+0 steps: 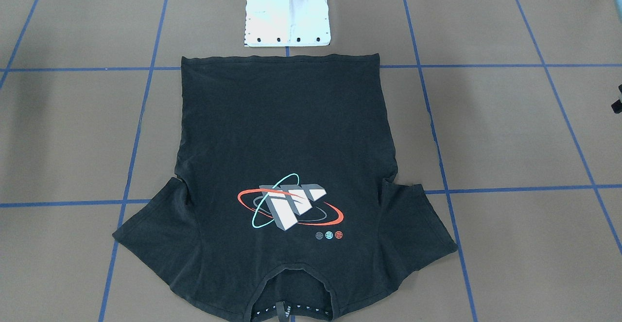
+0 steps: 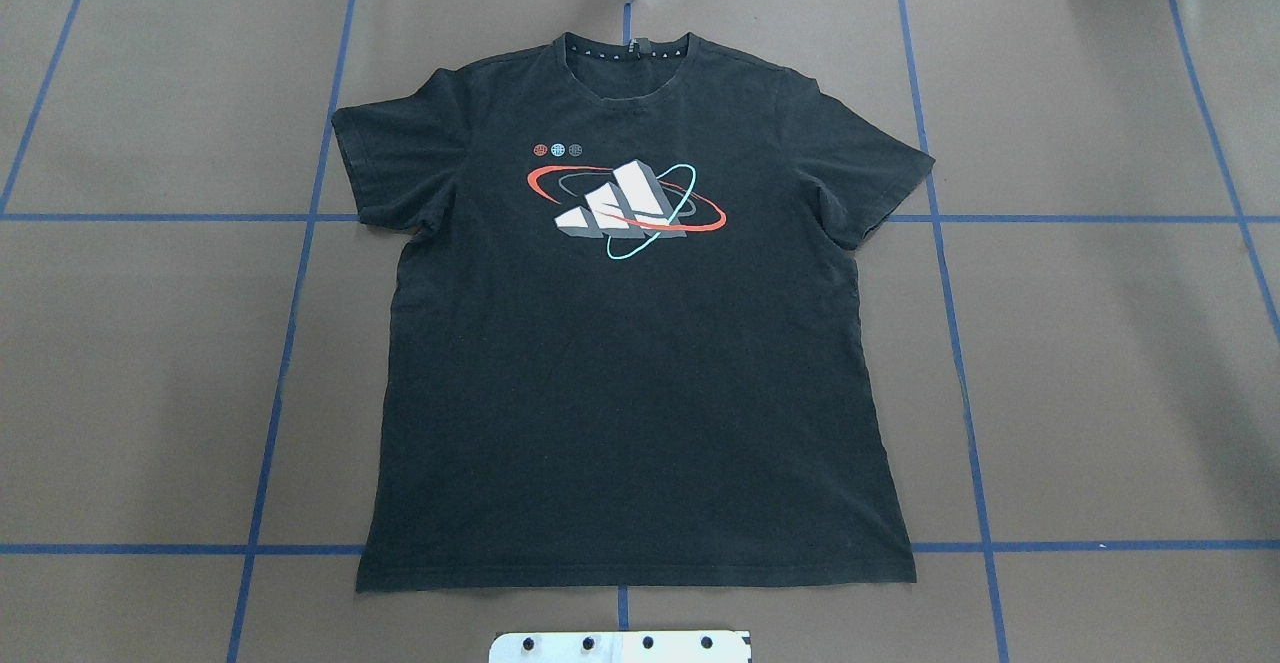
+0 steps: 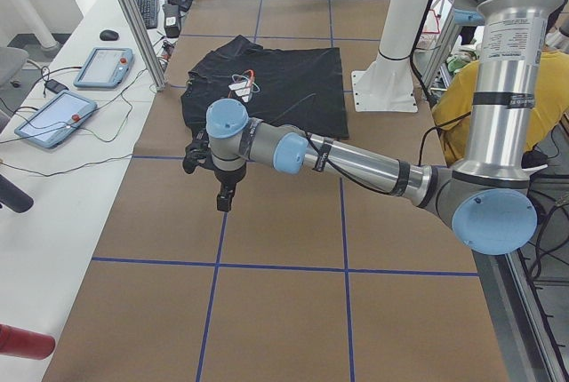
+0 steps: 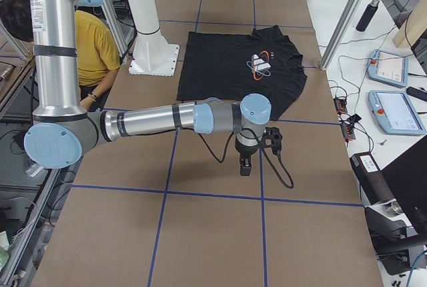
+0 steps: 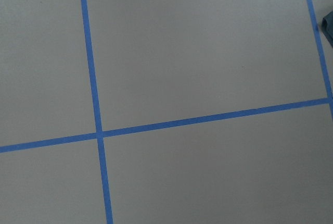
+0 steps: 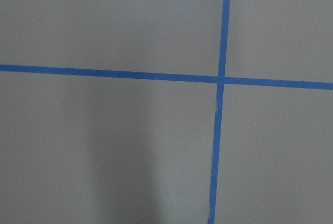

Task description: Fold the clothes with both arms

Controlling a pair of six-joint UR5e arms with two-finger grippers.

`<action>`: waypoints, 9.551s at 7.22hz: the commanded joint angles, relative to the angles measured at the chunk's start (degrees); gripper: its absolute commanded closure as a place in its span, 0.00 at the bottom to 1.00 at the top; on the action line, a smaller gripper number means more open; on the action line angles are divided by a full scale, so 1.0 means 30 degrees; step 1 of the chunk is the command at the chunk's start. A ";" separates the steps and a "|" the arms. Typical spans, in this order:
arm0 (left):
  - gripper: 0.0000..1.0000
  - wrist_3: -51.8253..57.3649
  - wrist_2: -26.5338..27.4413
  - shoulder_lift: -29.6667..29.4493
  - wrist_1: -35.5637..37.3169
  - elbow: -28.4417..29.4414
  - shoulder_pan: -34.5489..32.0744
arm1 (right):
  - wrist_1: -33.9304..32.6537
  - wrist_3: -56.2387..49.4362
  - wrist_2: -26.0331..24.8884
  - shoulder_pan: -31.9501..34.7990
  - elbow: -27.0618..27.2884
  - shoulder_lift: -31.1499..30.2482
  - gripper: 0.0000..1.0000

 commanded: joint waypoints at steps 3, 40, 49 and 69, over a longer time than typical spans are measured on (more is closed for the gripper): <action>0.00 -0.0088 -0.0087 -0.0033 0.0450 -0.0475 -0.0030 | 0.0095 -0.0312 -0.0076 -0.0023 0.0200 -0.0292 0.00; 0.00 -0.2901 -0.0204 -0.0179 -0.3446 -0.0741 0.0614 | 1.7117 2.1368 -0.2917 -0.9427 -1.3950 1.0811 0.41; 0.00 -0.2901 -0.0233 -0.0208 -0.3475 -0.0799 0.0614 | 1.6737 2.3261 -0.3468 -1.0387 -1.0755 1.1916 1.00; 0.30 -0.7588 0.3722 -1.2190 -2.2391 2.0374 0.8318 | 1.3514 2.4825 -0.6345 -1.3177 -0.5102 1.1016 0.00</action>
